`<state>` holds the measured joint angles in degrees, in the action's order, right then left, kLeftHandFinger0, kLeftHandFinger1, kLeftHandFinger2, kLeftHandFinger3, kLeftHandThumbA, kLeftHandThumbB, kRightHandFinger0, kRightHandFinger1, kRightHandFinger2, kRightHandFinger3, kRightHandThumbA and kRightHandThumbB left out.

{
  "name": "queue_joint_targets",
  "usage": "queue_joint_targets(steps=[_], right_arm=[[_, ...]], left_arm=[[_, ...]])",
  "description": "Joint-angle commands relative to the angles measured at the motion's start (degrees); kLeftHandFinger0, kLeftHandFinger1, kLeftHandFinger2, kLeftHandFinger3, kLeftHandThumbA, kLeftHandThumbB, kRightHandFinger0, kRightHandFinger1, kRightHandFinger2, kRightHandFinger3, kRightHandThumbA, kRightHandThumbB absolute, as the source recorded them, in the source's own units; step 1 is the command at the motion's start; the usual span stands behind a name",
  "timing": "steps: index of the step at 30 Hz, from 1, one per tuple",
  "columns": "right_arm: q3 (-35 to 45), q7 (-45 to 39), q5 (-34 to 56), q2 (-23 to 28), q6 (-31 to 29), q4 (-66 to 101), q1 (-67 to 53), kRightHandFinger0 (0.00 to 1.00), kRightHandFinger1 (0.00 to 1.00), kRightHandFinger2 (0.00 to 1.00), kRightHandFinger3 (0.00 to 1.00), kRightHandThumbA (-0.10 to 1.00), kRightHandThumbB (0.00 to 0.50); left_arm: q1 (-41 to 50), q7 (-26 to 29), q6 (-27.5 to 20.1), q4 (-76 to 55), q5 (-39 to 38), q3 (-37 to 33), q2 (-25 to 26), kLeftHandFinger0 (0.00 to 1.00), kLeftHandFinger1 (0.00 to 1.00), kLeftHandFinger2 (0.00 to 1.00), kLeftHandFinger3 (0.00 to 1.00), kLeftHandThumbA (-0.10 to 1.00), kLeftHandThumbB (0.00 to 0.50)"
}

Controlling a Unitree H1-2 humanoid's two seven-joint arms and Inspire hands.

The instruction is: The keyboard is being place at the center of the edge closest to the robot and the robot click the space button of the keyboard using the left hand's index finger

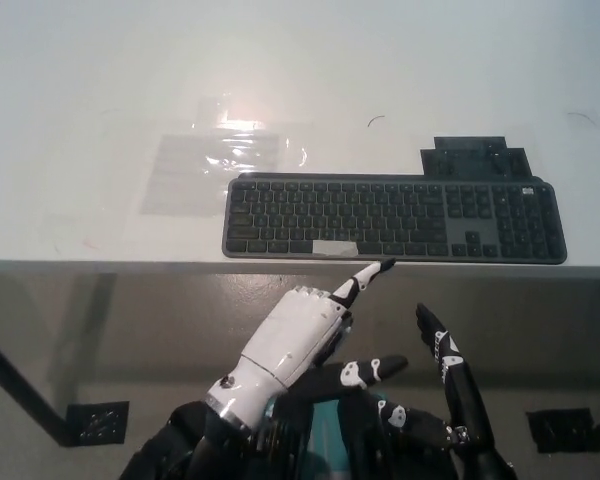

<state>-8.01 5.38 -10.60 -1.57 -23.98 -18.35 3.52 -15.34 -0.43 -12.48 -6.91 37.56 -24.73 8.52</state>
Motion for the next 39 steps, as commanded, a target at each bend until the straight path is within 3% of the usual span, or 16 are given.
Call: queue_joint_targets(steps=[1,3,4,9,11,14,15,16,17,18,21,22,30,39], right_arm=[[-0.29,1.43,-0.50,-0.54,-2.95,1.17,0.98,1.00,1.00,1.00,1.00,1.00,0.350],[-0.29,1.43,-0.50,-0.54,-2.95,1.17,0.98,1.00,1.00,1.00,1.00,1.00,0.350],[-0.33,1.23,0.34,-0.62,-2.95,0.97,1.03,1.00,1.00,1.00,1.00,1.00,0.345],[-0.43,1.10,0.15,-0.51,-2.95,0.83,0.97,1.00,1.00,1.00,1.00,1.00,0.338],[-0.49,1.62,-0.36,-0.54,-2.95,0.79,1.01,1.00,1.00,1.00,1.00,1.00,0.335],[-0.57,1.68,-0.27,-0.52,-2.95,0.80,1.01,1.00,1.00,1.00,1.00,1.00,0.332],[-0.60,1.57,-0.05,-0.52,-2.95,0.68,1.00,1.00,1.00,1.00,1.00,1.00,0.336],[-0.64,1.21,0.47,-0.58,-2.95,0.49,0.86,1.00,1.00,1.00,1.00,1.00,0.337],[-0.69,1.30,0.35,-0.58,-2.95,0.50,0.83,1.00,1.00,1.00,1.00,1.00,0.337],[-0.71,1.39,0.27,-0.58,-2.95,0.46,0.87,1.00,1.00,1.00,1.00,1.00,0.337],[-0.72,1.40,0.28,-0.58,-2.95,0.46,0.87,1.00,1.00,1.00,1.00,1.00,0.337],[-0.77,1.43,0.16,-0.59,-2.95,0.49,0.82,1.00,1.00,1.00,1.00,1.00,0.348],[-1.16,1.52,0.28,-0.33,-2.95,0.26,0.83,1.00,1.00,1.00,1.00,1.00,0.348],[-1.88,1.81,0.47,-0.15,-2.95,0.15,0.67,1.00,1.00,1.00,1.00,1.00,0.358]], left_arm=[[1.57,-7.68,6.89,-30.06,-11.02,4.52,3.53,0.00,0.00,0.00,1.00,1.00,0.500],[1.64,-8.00,7.16,-30.31,-11.07,4.63,3.46,0.00,0.00,0.00,1.00,1.00,0.500],[4.49,-4.99,2.79,-29.03,-12.76,6.34,5.89,0.00,0.00,0.01,1.00,1.00,0.474],[9.26,-4.70,1.69,-24.71,-15.27,7.75,7.06,0.00,0.00,0.00,1.00,1.00,0.498],[10.80,-4.17,0.13,-21.50,-17.55,8.35,6.92,0.04,0.04,0.07,1.00,1.00,0.457],[11.25,-4.51,-0.78,-20.35,-18.48,8.79,6.83,0.00,0.00,0.02,1.00,1.00,0.456],[11.99,-4.86,-1.65,-17.73,-20.95,8.98,7.02,0.36,0.38,0.40,1.00,1.00,0.404],[13.47,-5.35,-3.24,-12.65,-25.07,9.26,7.30,0.84,0.63,0.66,1.00,1.00,0.414],[14.21,-5.72,-2.66,-11.00,-25.86,9.53,7.06,1.00,0.88,0.94,1.00,1.00,0.442],[14.42,-5.96,-2.46,-10.40,-26.20,9.70,6.95,1.00,0.99,1.00,1.00,1.00,0.432],[14.43,-6.41,-2.87,-10.13,-26.50,10.04,6.74,1.00,0.99,1.00,1.00,1.00,0.433],[15.54,-5.00,-6.18,-3.49,-27.76,10.92,5.88,1.00,1.00,1.00,1.00,1.00,0.420],[15.42,-2.27,-13.29,9.72,-27.59,14.39,3.06,1.00,1.00,1.00,1.00,1.00,0.401],[13.84,-2.88,-14.45,17.45,-29.34,17.22,2.10,1.00,1.00,1.00,1.00,1.00,0.386]])
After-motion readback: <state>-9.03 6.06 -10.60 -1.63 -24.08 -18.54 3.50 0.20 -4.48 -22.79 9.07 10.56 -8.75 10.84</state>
